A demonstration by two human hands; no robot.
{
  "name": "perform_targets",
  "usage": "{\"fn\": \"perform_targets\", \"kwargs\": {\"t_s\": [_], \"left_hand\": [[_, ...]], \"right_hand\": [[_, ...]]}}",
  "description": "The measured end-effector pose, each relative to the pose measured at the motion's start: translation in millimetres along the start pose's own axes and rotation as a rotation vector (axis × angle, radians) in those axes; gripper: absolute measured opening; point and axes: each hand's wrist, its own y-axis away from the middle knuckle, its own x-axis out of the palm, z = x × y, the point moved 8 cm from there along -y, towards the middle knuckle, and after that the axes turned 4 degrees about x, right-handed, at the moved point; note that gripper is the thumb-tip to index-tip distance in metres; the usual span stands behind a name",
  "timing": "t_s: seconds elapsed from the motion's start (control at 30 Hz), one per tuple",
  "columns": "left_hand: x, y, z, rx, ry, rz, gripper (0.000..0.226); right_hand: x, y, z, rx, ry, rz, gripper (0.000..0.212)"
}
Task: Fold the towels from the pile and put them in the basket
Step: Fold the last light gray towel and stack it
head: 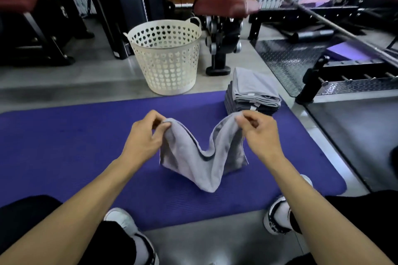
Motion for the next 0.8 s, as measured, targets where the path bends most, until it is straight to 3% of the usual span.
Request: {"fn": "perform_targets", "kwargs": {"t_s": [0.1,0.2,0.33,0.4,0.47,0.6,0.8], "left_hand": [[-4,-15,1,-0.024,-0.136,0.094,0.010],[-24,-38,11,-0.095,-0.075,-0.083,0.009],[-19,-79,43,-0.303,-0.372,0.097,0.014],[-31,-105,49,-0.361,-0.448,0.050,0.016],[-47,-132,40,-0.318,-0.396,-0.068,0.016],[-72,-164,3,-0.125,-0.064,-0.309,0.012],[-82,-153,-8,-0.056,0.015,-0.360,0.010]], "right_hand": [[-3,-22,16,-0.016,0.169,0.020,0.013],[-3,-47,18,0.006,0.250,0.028,0.021],[13,-83,2,0.175,0.332,0.181,0.022],[19,-104,8,0.155,0.346,0.207,0.017],[21,-124,25,0.090,0.370,0.175,0.015],[10,-150,68,-0.027,0.239,-0.005,0.011],[4,-149,74,-0.047,0.105,-0.088,0.010]]}}
